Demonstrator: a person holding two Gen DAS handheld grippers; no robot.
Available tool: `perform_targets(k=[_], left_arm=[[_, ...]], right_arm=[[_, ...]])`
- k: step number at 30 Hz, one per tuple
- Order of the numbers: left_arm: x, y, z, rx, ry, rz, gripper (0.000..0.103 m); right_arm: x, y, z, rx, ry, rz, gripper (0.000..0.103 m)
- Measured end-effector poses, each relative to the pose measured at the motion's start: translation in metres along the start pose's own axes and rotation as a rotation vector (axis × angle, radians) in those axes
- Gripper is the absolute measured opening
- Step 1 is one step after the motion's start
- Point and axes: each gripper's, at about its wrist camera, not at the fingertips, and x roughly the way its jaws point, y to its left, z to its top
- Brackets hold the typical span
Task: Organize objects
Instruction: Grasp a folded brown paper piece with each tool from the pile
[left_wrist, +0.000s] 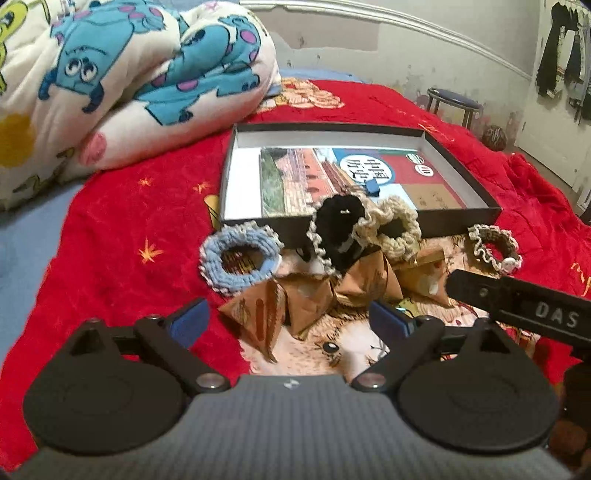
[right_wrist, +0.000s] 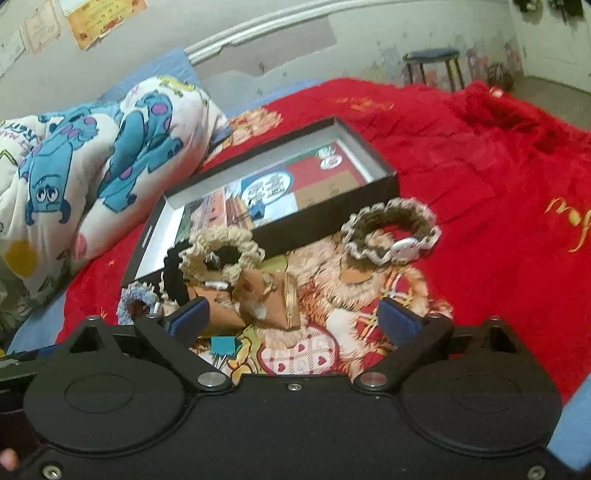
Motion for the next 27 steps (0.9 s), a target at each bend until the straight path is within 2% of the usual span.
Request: perform_targets(k=[6,9,12,14,16,19,21,23,27], left_arm=[[0.009,-0.005,-0.001,0.022,0.011,0.012,0.085],[0.016,-0.004,-0.001,0.03,0.038,0.052,0.076],[0.019,0.001,-0.001,0.019,0.054,0.087,0.061],[0.021,0.006,-0.001,-0.012,0.062,0.086,0.047],[0.023,0.009,-0.002,-0.033,0.068,0.072,0.043],[0.027,0.007,-0.002,-0.001,0.081,0.105,0.044],[0.029,0.009,-0.003,-0.015,0.09,0.11,0.043],[0.031,0.012,-0.003,-0.033,0.102,0.096,0.034],[0.03,0.013,-0.004,-0.046,0.094,0.094,0.025]], right_arm=[[0.017,0.007,0.004,-0.027,0.017,0.0,0.085],[0.029,0.01,0.006,-0.029,0.027,-0.004,0.08],[0.039,0.009,0.008,-0.011,0.044,0.005,0.073],[0.044,0.008,0.007,-0.008,0.05,0.001,0.07],[0.046,0.01,0.007,-0.014,0.05,0.001,0.069],[0.05,0.012,0.006,-0.023,0.049,-0.006,0.067],[0.051,0.015,0.005,-0.033,0.047,-0.013,0.064],[0.052,0.017,0.005,-0.04,0.044,-0.015,0.061],[0.054,0.019,0.004,-0.04,0.051,0.004,0.045]])
